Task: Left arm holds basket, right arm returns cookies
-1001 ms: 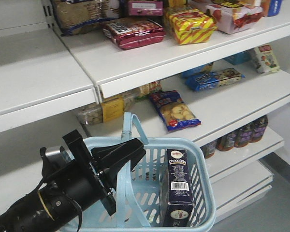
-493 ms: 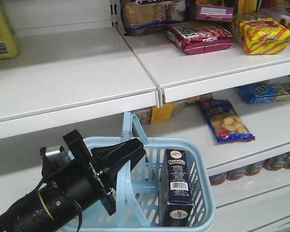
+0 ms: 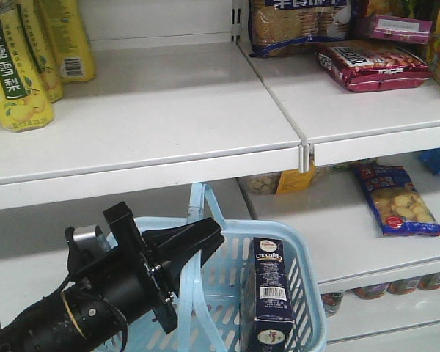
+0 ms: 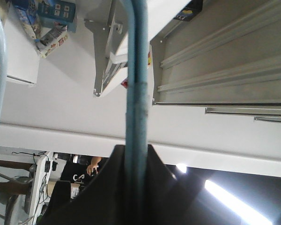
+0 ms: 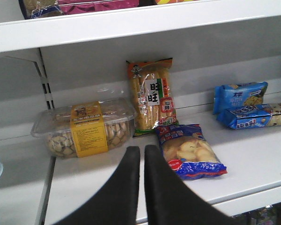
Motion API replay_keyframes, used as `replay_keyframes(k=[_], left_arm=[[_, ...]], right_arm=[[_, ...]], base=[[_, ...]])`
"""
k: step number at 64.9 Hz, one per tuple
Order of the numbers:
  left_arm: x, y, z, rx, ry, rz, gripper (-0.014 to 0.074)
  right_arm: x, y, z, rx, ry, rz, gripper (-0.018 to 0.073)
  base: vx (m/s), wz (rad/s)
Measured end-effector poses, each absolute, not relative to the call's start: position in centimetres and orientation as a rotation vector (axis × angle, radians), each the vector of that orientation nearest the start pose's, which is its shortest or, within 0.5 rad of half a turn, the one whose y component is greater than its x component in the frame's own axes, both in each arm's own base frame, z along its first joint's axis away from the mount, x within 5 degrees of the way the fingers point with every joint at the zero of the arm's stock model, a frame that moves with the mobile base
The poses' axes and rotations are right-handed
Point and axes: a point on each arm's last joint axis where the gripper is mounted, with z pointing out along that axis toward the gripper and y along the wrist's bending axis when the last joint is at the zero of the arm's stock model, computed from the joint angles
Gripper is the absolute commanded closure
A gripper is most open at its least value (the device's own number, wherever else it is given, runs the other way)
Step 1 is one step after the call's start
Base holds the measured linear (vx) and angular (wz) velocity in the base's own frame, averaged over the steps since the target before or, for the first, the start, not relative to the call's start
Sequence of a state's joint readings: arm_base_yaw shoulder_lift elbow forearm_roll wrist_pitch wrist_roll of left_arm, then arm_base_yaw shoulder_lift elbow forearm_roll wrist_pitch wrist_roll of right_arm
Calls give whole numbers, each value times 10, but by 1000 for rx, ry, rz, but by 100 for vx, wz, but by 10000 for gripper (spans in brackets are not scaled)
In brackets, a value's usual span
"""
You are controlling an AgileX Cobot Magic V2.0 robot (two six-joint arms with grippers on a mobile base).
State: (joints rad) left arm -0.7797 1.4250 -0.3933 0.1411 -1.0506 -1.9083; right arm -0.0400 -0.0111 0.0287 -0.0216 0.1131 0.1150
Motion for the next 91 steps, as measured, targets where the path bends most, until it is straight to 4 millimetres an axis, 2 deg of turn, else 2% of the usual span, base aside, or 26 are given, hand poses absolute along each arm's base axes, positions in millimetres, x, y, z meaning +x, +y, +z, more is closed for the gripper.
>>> replay_keyframes(k=[91], left_arm=[[172,-184,228,-862,1703,-2093,599]], right_arm=[[57,-2,194,110,1611,39,565]], base=[[-1,17]])
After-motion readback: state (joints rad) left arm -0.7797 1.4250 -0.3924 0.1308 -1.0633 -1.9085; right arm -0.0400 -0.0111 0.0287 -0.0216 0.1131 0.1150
